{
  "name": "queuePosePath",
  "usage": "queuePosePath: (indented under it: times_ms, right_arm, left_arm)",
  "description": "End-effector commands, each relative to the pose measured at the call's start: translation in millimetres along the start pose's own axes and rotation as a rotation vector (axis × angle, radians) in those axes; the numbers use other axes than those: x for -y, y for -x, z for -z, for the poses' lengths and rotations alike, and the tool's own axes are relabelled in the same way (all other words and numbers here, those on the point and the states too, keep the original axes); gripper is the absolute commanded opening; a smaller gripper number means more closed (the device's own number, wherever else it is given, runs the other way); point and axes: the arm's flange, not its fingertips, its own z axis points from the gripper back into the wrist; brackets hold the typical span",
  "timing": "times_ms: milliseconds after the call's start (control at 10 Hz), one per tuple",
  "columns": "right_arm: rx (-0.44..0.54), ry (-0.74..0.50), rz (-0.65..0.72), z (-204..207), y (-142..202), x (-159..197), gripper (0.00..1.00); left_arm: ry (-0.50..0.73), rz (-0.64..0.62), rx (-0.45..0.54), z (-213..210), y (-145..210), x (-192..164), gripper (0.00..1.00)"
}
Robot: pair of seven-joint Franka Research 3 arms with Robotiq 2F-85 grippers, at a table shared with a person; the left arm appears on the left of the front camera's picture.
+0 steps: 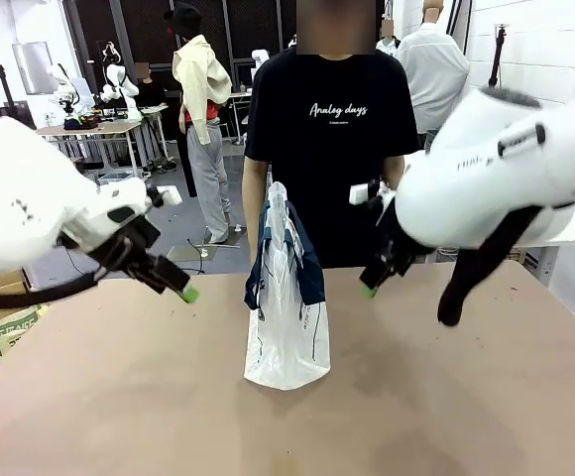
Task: Transfer purchased items from the store into the shopping bag.
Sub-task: Open the Reusable shopping bag in the center of the table.
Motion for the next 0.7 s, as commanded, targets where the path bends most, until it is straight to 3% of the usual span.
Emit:
queuePosePath:
  times_ms: [0, 200, 500, 600]
  right_arm:
    - [-0.06, 0.084, 0.053, -20.1, -44.0, 2.7, 1.0]
    - [-0.064, 0.125, 0.108, -41.9, -104.4, 0.1, 1.0]
    - [-0.038, 0.177, 0.171, -49.8, -159.5, -0.1, 1.0]
    - [0.007, 0.162, 0.098, -47.6, -156.3, 5.7, 1.0]
  left_arm:
    - [-0.024, -0.089, -0.01, -18.7, -41.6, -1.3, 1.0]
    - [-0.06, -0.132, 0.015, -37.4, -91.8, -2.0, 1.0]
    - [-0.036, -0.136, 0.027, -41.4, -140.4, 6.7, 1.0]
    - [-0.046, -0.032, 0.045, -39.7, -134.5, 6.8, 1.0]
